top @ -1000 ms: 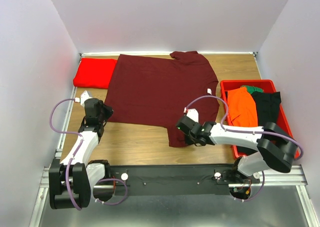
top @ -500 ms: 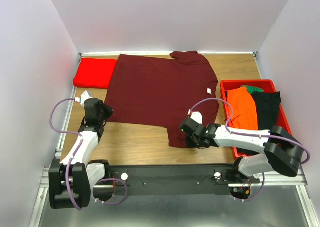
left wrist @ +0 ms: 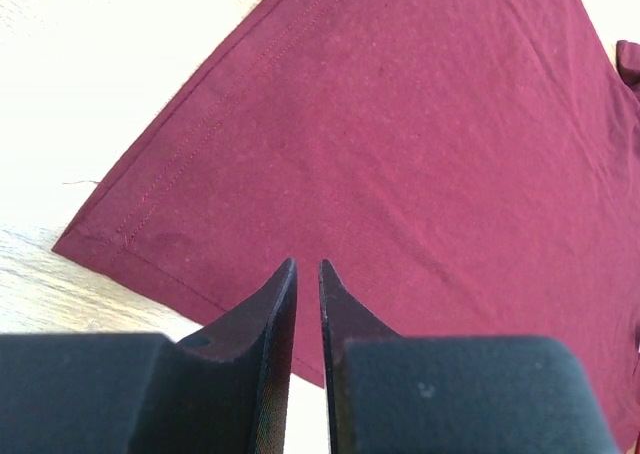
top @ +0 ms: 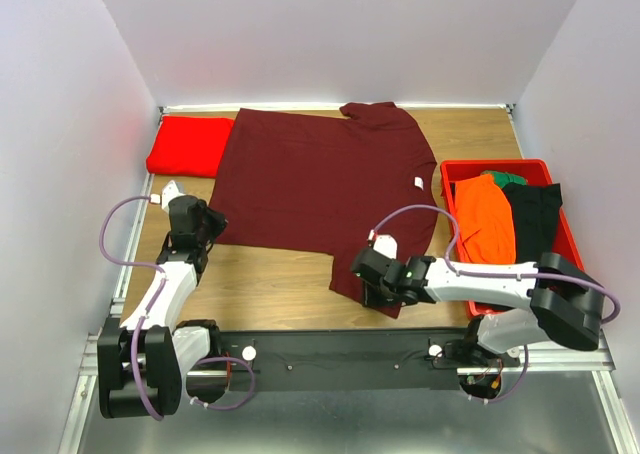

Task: Fold and stack the t-shirts
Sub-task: Flatten the tshirt out

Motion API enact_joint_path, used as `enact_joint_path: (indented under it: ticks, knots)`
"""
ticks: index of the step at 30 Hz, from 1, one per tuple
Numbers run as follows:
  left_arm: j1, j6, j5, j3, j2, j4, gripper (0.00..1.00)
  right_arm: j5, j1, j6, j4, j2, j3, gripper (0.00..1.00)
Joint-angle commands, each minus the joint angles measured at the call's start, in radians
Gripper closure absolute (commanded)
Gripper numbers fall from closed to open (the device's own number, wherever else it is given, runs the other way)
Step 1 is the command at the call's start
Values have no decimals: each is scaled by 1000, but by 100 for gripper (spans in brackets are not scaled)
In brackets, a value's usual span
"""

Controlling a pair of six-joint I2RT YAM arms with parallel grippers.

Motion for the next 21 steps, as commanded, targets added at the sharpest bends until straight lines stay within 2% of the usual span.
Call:
enact_joint_path:
  ticks: [1,6,8,12,21]
  knots:
    - [5,5,-57,42,-21,-61,77,-9,10,62,-47,-51,-16,57]
    - [7,-47,-198,80,-34,-162,72,84,12,96,-140,-226,13,53]
    - [8,-65,-270,89,-23,-199,69,154,12,96,-162,-286,19,48]
    - [20,-88,-324,127,35,-208,68,229,4,64,-176,-288,38,43]
    - [50,-104,-355,201,297,-201,67,298,-46,32,-177,-320,21,37]
